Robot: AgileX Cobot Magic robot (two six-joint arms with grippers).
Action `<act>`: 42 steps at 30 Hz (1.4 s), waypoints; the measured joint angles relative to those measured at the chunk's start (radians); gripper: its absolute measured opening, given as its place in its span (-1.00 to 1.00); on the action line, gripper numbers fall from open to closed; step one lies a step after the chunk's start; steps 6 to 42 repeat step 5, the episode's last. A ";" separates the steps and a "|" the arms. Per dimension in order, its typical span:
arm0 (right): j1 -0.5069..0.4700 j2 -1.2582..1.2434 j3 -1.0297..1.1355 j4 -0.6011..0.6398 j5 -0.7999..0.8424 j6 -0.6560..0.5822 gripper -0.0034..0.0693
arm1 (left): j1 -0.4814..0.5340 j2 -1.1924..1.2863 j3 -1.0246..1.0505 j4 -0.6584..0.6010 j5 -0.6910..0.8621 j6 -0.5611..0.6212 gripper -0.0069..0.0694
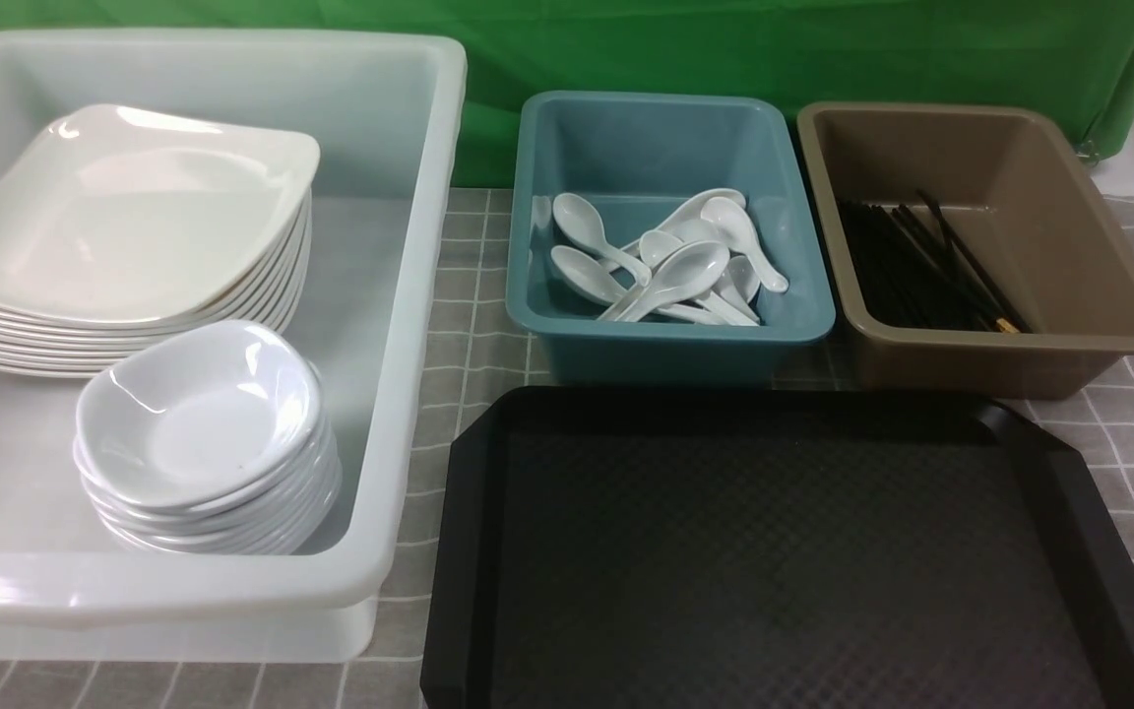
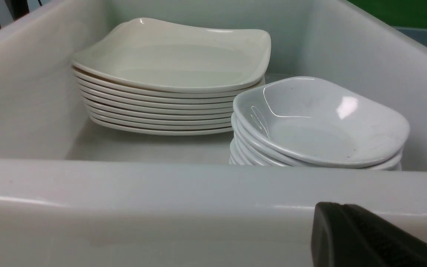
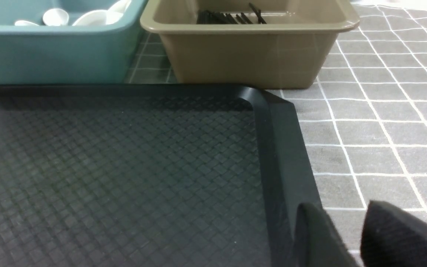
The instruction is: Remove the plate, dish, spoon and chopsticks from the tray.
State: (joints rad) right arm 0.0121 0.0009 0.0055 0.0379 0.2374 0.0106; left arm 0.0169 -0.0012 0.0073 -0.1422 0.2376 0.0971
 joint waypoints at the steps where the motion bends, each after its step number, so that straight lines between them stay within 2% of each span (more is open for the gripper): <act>1: 0.000 0.000 0.000 0.000 0.000 0.000 -0.26 | 0.000 0.000 0.000 0.000 0.000 0.000 -0.79; 42: 0.000 0.000 0.000 0.000 -0.001 0.000 -0.26 | 0.000 0.000 0.000 0.000 0.000 0.000 -0.79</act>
